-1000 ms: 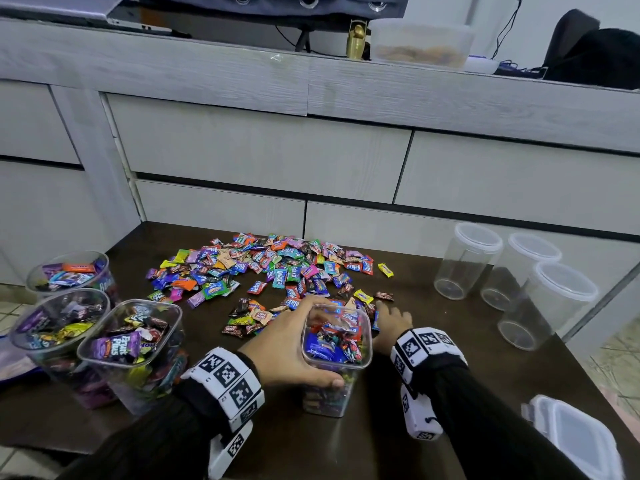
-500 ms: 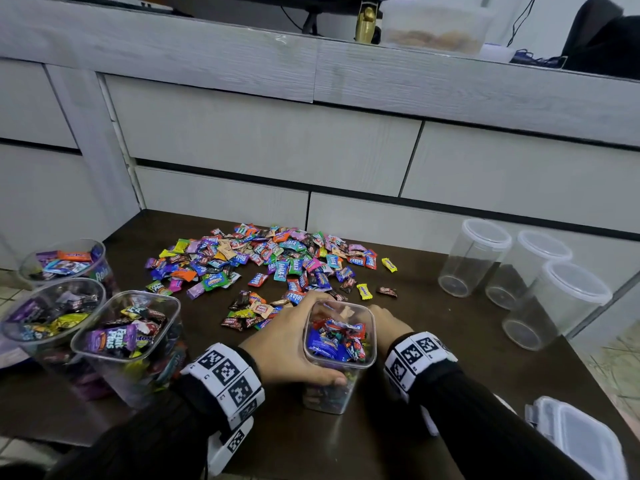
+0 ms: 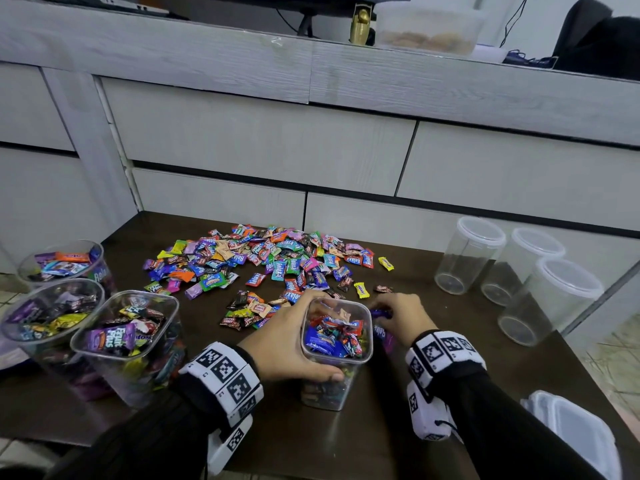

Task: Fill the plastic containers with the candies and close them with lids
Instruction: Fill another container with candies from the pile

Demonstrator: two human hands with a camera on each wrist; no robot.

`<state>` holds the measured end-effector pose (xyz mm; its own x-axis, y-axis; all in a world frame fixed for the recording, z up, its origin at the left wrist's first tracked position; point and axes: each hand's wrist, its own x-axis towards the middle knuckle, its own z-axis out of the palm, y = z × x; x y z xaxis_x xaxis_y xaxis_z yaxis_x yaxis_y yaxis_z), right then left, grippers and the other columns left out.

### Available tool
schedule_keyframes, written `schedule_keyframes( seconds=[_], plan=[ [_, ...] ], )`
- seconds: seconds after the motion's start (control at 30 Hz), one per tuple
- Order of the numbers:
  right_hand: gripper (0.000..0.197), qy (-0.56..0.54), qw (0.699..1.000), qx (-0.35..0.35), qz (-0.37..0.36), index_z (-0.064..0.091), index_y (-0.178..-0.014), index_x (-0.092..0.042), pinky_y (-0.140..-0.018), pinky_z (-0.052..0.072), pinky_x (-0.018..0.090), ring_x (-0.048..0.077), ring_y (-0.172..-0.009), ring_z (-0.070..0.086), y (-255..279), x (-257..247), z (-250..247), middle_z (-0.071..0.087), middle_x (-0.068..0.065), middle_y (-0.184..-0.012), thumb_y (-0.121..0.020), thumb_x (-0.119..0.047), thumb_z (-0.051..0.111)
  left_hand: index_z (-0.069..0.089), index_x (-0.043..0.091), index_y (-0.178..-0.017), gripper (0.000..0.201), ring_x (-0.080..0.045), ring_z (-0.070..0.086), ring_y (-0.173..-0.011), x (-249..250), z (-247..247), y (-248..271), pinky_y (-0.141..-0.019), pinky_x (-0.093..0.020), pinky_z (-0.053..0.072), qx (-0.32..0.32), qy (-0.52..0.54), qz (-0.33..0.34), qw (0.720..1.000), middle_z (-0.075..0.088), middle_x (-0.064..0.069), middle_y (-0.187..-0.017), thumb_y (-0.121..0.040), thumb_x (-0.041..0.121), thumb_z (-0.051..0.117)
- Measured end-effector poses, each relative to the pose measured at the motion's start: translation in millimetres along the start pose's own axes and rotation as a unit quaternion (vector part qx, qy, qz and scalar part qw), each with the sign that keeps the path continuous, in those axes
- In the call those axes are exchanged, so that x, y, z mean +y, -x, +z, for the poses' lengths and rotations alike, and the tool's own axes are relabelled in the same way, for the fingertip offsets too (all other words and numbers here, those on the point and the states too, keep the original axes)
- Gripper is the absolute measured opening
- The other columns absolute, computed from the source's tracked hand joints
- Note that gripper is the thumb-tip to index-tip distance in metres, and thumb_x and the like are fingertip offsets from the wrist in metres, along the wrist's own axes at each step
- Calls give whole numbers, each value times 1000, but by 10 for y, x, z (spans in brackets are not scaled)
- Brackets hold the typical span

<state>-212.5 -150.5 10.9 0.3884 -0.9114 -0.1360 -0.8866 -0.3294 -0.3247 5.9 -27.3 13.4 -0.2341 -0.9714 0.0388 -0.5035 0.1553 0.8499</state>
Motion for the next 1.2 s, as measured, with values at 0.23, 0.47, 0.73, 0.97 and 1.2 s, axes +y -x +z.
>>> schedule_keyframes(
  seconds=[0.23, 0.47, 0.73, 0.97, 1.2],
  plan=[
    [25, -190, 973, 125, -48, 72, -98, -22, -80, 53, 25, 14, -92, 64, 233, 61, -350, 70, 2, -100, -79, -6, 74, 32, 39, -135, 104, 3, 55, -118, 18, -3, 0, -106, -32, 46, -5, -3, -8, 1000, 57, 15, -128, -48, 55, 88],
    [28, -294, 920, 131, -224, 73, -96, -24, -81, 56, 28, 16, -89, 69, 619, -458, -748, 74, -2, -94, -77, -3, 75, 34, 36, -133, 101, 3, 56, -118, 38, 4, 3, -105, -33, 46, -1, -5, -3, 1000, 59, 15, -127, -49, 54, 88],
    [34, 2, 934, -3, -358, 71, -112, -15, -99, 40, 24, 15, -112, 59, 816, -839, -675, 67, 1, -119, -82, -2, 66, 33, 52, -121, 88, 10, 55, -112, 24, 14, -3, -99, -22, 47, 8, -25, 8, 1000, 58, 23, -120, -50, 64, 85],
    [35, -46, 936, -4, -349, 65, -113, -21, -84, 44, 14, -1, -98, 55, 864, -839, -774, 65, -7, -111, -79, -18, 74, 24, 61, -122, 95, 11, 49, -118, -15, 15, -21, -104, -24, 43, 8, -47, 4, 999, 53, 22, -129, -49, 67, 84],
    [22, -4, 945, -36, -325, 72, -105, -19, -71, 36, 16, 7, -78, 53, 809, -880, -672, 58, -4, -94, -83, -26, 72, 30, 56, -123, 91, 7, 56, -113, -21, 8, -25, -101, -31, 48, 3, -25, 13, 1000, 59, 22, -121, -51, 60, 86]
  ],
)
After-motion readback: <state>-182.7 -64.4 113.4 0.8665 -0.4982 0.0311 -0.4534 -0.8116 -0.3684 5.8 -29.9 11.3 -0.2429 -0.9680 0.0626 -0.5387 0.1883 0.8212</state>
